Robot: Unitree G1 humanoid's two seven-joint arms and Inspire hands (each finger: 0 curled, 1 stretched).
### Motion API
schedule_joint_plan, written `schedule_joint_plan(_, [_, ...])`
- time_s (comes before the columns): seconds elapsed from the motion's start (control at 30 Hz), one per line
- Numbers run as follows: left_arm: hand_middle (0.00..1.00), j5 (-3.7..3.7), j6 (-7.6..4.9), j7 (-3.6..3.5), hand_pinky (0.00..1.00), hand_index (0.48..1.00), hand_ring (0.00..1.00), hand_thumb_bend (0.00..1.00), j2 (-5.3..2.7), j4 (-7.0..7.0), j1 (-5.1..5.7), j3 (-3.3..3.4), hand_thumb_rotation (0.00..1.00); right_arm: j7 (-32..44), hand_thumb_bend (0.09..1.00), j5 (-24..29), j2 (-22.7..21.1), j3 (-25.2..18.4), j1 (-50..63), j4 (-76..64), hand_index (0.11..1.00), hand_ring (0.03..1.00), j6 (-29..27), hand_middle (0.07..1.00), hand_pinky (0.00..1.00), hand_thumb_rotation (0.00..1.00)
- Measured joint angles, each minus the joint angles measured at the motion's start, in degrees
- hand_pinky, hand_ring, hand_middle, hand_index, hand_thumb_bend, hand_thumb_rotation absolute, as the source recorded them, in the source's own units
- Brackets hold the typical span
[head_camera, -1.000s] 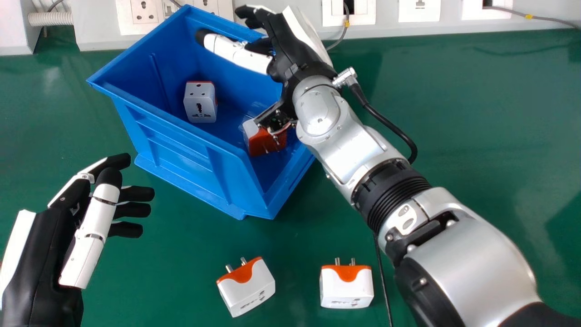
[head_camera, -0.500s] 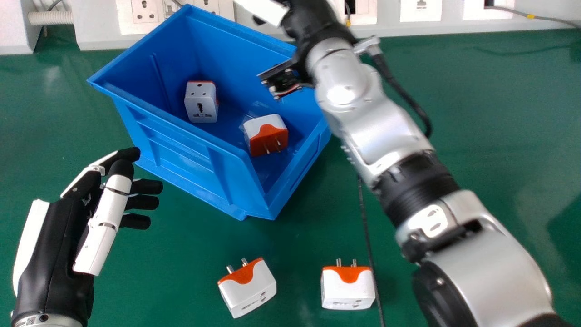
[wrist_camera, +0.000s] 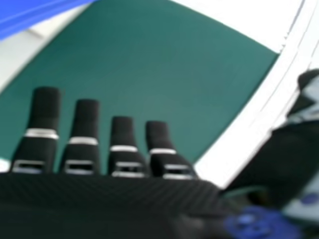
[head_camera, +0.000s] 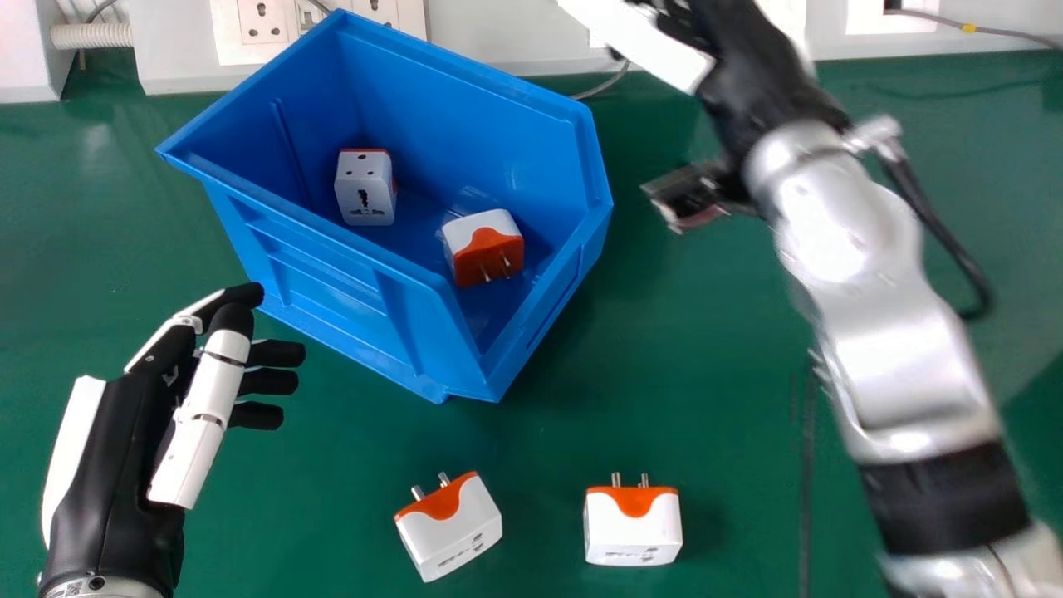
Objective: Pick all objects and put in blue box
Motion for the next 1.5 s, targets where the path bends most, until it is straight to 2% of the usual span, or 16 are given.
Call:
schedule_joint_plan(0.07, [0.65, 0.13, -0.32, 0.36, 0.58, 0.813, 0.63, 0.43, -0.08, -0.14, 0.29, -0.09, 0.86, -0.61, 0.457, -2.97, -1.89, 0.39, 4.94, -5.96, 0.912, 0.874, -0.98, 0.924, 0.74, 0.70])
schedule_joint_plan(0.2, [0.65, 0.12, -1.00, 0.38, 0.58, 0.814, 0.64, 0.43, -0.07, -0.22, 0.42, -0.23, 0.86, -1.37, 0.454, -6.17, -3.55, 1.04, 13.50, -12.35, 0.905, 0.870, -3.32, 0.920, 0.72, 0.70])
schedule_joint_plan(0.27, [0.65, 0.10, -1.25, 0.37, 0.58, 0.814, 0.64, 0.43, -0.05, -0.23, 0.82, -0.18, 0.86, -1.37, 0.451, -7.42, -3.80, 1.37, 17.98, -14.69, 0.904, 0.869, -4.13, 0.920, 0.72, 0.70])
schedule_joint_plan(0.37, [0.65, -0.01, -1.66, 0.27, 0.58, 0.816, 0.64, 0.43, 0.00, -0.24, 1.37, -0.15, 0.86, -1.42, 0.442, -7.67, -4.10, 1.25, 23.88, -17.30, 0.903, 0.870, -5.77, 0.920, 0.72, 0.69])
schedule_joint_plan(0.47, [0.65, -0.09, -2.23, 0.14, 0.58, 0.817, 0.64, 0.43, 0.04, -0.34, 1.89, -0.13, 0.86, -1.93, 0.436, -7.64, -4.94, 0.60, 29.57, -18.94, 0.901, 0.875, -10.06, 0.925, 0.74, 0.67])
schedule_joint_plan(0.6, [0.65, -0.10, -3.99, -0.29, 0.58, 0.816, 0.64, 0.43, 0.05, -0.23, 3.27, -0.11, 0.86, -2.44, 0.438, -7.41, -6.12, -0.98, 36.82, -19.22, 0.900, 0.878, -16.34, 0.929, 0.75, 0.67])
schedule_joint_plan(0.7, [0.65, -0.21, -4.71, -0.60, 0.58, 0.816, 0.64, 0.43, 0.08, -0.12, 3.48, -0.02, 0.86, -2.34, 0.449, -6.95, -7.26, -2.13, 40.17, -18.62, 0.899, 0.881, -20.74, 0.933, 0.75, 0.67])
schedule_joint_plan(0.83, [0.65, -1.02, -5.75, -0.77, 0.58, 0.819, 0.64, 0.43, 0.05, -0.15, 4.16, 0.20, 0.85, 0.09, 0.474, -4.92, -9.73, -3.73, 44.24, -17.24, 0.913, 0.893, -24.56, 0.948, 0.77, 0.68])
schedule_joint_plan(0.9, [0.66, -1.16, -6.18, -0.81, 0.59, 0.821, 0.65, 0.43, 0.04, -0.27, 5.03, 0.20, 0.85, 1.46, 0.515, -4.85, -10.83, -4.11, 45.87, -16.98, 0.926, 0.906, -25.24, 0.962, 0.78, 0.68])
schedule_joint_plan(1.0, [0.66, -1.22, -6.34, -0.82, 0.59, 0.822, 0.65, 0.43, 0.05, -0.31, 5.92, 0.42, 0.85, 3.40, 0.541, -4.86, -12.27, -4.24, 47.73, -16.84, 0.932, 0.912, -26.13, 0.968, 0.79, 0.68])
schedule_joint_plan(1.2, [0.66, -1.35, -6.34, -0.86, 0.59, 0.823, 0.65, 0.44, 0.08, -0.62, 6.52, 0.81, 0.85, 5.44, 0.674, -4.96, -12.63, -3.17, 49.30, -13.57, 0.957, 0.932, -27.47, 0.991, 0.81, 0.58])
schedule_joint_plan(1.5, [0.66, -1.38, -6.44, -1.22, 0.59, 0.822, 0.65, 0.44, 0.08, -1.19, 7.49, 1.10, 0.85, 9.00, 0.736, -5.83, -13.47, -1.32, 49.98, -12.06, 0.956, 0.914, -26.93, 0.988, 0.79, 0.50])
